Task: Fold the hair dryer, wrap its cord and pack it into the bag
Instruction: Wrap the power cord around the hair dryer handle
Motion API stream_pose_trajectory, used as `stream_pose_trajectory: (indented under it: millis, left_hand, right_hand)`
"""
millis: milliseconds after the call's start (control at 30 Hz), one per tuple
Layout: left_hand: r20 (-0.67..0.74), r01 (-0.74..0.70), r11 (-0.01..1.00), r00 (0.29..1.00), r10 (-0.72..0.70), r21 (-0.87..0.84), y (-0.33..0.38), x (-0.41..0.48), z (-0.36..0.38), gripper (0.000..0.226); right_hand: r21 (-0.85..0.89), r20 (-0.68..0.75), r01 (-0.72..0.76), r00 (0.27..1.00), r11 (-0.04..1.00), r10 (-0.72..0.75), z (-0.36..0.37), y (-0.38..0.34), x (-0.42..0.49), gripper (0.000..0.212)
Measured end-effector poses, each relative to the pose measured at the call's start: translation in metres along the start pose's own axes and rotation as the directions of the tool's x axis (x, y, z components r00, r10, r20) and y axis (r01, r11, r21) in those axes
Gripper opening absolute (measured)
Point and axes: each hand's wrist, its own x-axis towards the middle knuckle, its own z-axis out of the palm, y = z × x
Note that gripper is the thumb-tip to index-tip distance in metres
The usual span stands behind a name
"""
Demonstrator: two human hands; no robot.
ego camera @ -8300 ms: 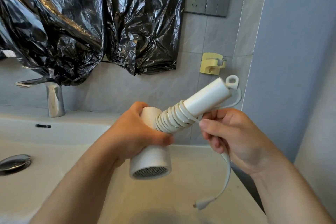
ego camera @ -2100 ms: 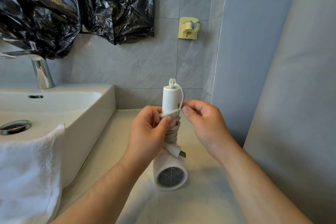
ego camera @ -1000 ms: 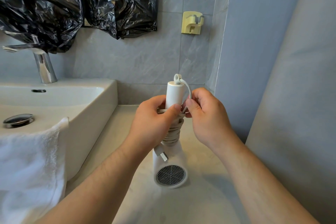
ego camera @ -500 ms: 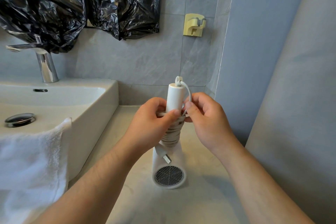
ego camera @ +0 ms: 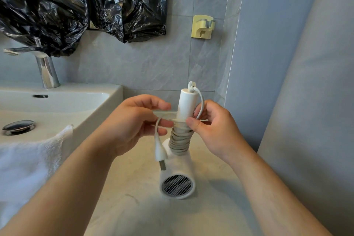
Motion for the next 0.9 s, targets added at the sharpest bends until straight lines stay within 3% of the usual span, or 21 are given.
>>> stream_pose_trajectory:
  millis: [67, 167, 267, 400, 467, 567, 633, 733, 833, 900]
  left_hand:
    - [0.068, -0.002, 0.99, 0.998, 0.012, -0.144, 0.0, 0.0, -0.003, 0.039]
    - [0.201, -0.068, 0.987, 0.975, 0.097, -0.147, -0.003, -0.001, -0.007, 0.04]
    - [0.197, -0.192, 0.981, 0.962, 0.187, 0.005, -0.005, 0.001, -0.007, 0.035]
    - [0.265, -0.24, 0.938, 0.949, 0.173, 0.248, -0.004, 0.0, -0.002, 0.039]
    - [0.273, -0.319, 0.851, 0.937, 0.217, 0.417, -0.001, -0.001, 0.0, 0.044]
    - [0.259, -0.434, 0.571, 0.895, 0.364, 0.697, -0.001, 0.0, 0.002, 0.047]
    - [0.262, -0.458, 0.475, 0.868, 0.423, 0.751, -0.003, 0.001, 0.003, 0.04]
    - [0.25, -0.468, 0.538, 0.868, 0.43, 0.701, -0.007, 0.003, 0.0, 0.019]
    - [0.199, -0.405, 0.754, 0.914, 0.355, 0.517, -0.005, 0.002, 0.002, 0.036]
    - [0.206, -0.391, 0.811, 0.92, 0.333, 0.436, -0.005, 0.001, 0.003, 0.047]
  right_hand:
    - [-0.004, -0.002, 0.002, 1.0, 1.0, -0.002, 0.0, 0.0, 0.0, 0.017]
    - [0.009, 0.001, 0.0, 1.0, 1.0, 0.0, 0.0, 0.0, 0.0, 0.015]
    - [0.014, 0.011, -0.013, 1.0, 1.0, 0.013, 0.0, 0.0, 0.0, 0.014]
    - [0.015, 0.011, -0.028, 1.0, 1.0, 0.028, -0.002, 0.0, -0.001, 0.013]
    - [0.008, 0.013, -0.029, 0.999, 1.0, 0.029, -0.002, -0.001, 0.0, 0.012]
    - [-0.002, 0.018, -0.033, 0.999, 0.999, 0.033, -0.001, -0.002, -0.001, 0.013]
    - [-0.014, 0.02, -0.032, 0.999, 0.999, 0.032, 0.0, -0.003, -0.002, 0.013]
    - [-0.007, 0.018, -0.035, 0.999, 0.999, 0.035, -0.001, -0.003, -0.001, 0.015]
    - [0.005, 0.018, -0.043, 0.999, 0.999, 0.042, -0.001, -0.001, 0.0, 0.016]
    - [0.009, 0.019, -0.04, 0.999, 0.999, 0.04, -0.001, -0.001, 0.0, 0.015]
